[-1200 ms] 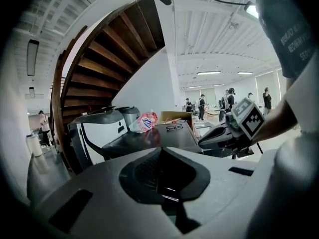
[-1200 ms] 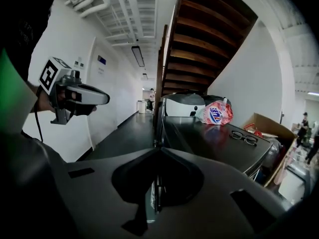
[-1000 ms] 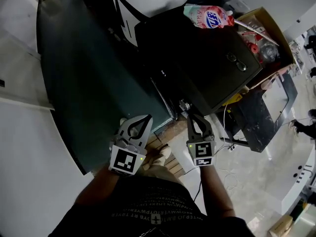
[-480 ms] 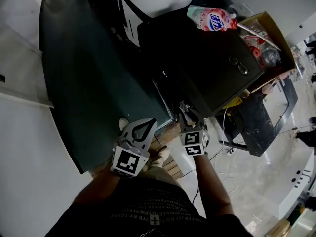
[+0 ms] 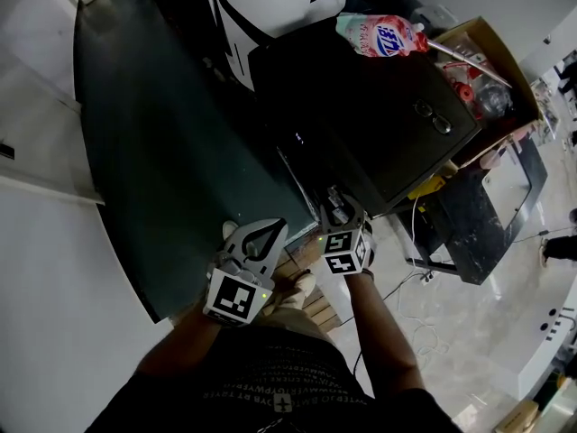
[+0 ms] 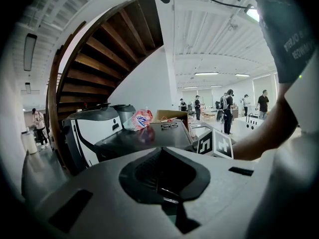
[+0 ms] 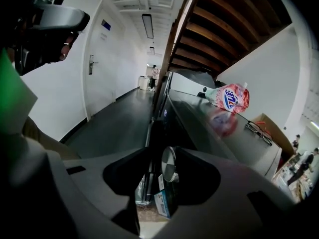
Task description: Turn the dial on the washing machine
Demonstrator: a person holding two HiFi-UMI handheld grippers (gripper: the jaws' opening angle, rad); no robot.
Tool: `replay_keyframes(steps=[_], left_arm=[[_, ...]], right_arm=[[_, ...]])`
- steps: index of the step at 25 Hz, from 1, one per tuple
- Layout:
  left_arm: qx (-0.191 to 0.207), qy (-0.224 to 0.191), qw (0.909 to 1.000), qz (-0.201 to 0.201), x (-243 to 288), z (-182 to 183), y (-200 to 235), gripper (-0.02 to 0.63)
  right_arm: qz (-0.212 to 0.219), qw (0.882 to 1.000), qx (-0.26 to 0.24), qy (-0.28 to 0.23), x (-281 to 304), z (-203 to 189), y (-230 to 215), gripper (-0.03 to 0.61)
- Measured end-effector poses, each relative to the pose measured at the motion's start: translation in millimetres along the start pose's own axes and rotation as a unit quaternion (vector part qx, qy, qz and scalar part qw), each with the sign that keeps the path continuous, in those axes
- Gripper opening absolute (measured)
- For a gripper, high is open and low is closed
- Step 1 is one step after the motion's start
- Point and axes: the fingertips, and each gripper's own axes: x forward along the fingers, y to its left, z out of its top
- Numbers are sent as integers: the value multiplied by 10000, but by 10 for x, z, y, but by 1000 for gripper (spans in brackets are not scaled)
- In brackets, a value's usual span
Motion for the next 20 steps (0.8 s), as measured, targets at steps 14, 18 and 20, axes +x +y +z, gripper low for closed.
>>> replay_keyframes(steps=[14, 18, 20], left_arm=[[-28, -185, 9994, 275, -159, 111, 112, 3], [-73, -199, 9993, 299, -193, 122, 101, 3], [-48, -218, 9992, 322, -205, 120, 117, 3]], right_arm=[[62, 9993, 304, 192, -77, -182, 6, 153], [124, 9995, 270, 51, -111, -34, 4, 153], [116, 9998, 114, -92, -96, 76, 17, 153]])
